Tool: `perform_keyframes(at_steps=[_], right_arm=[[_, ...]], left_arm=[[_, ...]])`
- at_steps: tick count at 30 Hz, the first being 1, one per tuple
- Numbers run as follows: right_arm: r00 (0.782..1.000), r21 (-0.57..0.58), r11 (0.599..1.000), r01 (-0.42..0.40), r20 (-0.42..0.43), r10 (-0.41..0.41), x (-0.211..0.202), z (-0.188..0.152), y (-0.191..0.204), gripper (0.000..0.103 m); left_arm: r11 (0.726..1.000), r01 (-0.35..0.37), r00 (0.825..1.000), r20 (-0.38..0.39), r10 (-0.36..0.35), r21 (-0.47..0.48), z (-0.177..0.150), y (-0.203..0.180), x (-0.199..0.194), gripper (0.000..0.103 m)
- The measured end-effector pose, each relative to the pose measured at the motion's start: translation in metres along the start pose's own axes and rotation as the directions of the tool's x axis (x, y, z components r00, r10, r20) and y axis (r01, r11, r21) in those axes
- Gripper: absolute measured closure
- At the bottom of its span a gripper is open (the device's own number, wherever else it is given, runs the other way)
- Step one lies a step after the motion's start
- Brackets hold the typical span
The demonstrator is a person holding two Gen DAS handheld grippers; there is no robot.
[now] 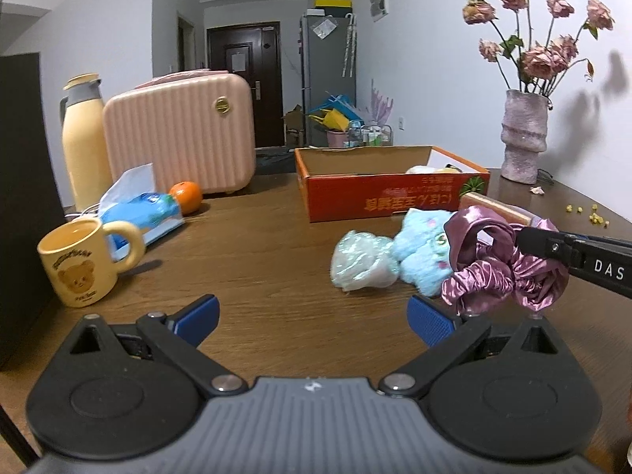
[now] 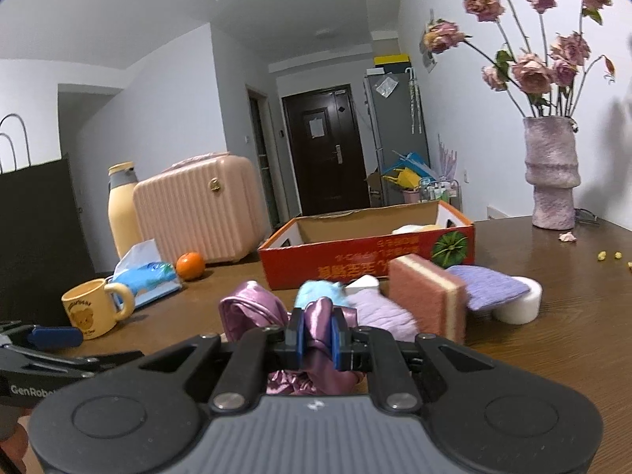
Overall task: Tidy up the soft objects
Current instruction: 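Lift the scrunchies with the right gripper toward the box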
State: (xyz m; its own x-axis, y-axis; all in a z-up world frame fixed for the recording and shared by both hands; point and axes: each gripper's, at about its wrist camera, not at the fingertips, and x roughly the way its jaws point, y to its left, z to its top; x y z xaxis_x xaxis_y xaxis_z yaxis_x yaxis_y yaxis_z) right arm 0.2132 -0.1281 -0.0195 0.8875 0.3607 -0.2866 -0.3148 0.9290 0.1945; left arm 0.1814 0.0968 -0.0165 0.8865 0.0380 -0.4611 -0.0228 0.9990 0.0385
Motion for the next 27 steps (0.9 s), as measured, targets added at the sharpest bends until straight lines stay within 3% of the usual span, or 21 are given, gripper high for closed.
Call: perform_keyframes(at_steps=[27], right_arm=[[0.995, 0.1, 0.993, 0.067, 0.071, -0.074, -0.02, 0.02, -0.126, 0.091]], left_arm=[[0.994, 0.032, 0.999, -0.027, -0.029, 0.105, 0.023, -0.116, 0.051, 0.0]])
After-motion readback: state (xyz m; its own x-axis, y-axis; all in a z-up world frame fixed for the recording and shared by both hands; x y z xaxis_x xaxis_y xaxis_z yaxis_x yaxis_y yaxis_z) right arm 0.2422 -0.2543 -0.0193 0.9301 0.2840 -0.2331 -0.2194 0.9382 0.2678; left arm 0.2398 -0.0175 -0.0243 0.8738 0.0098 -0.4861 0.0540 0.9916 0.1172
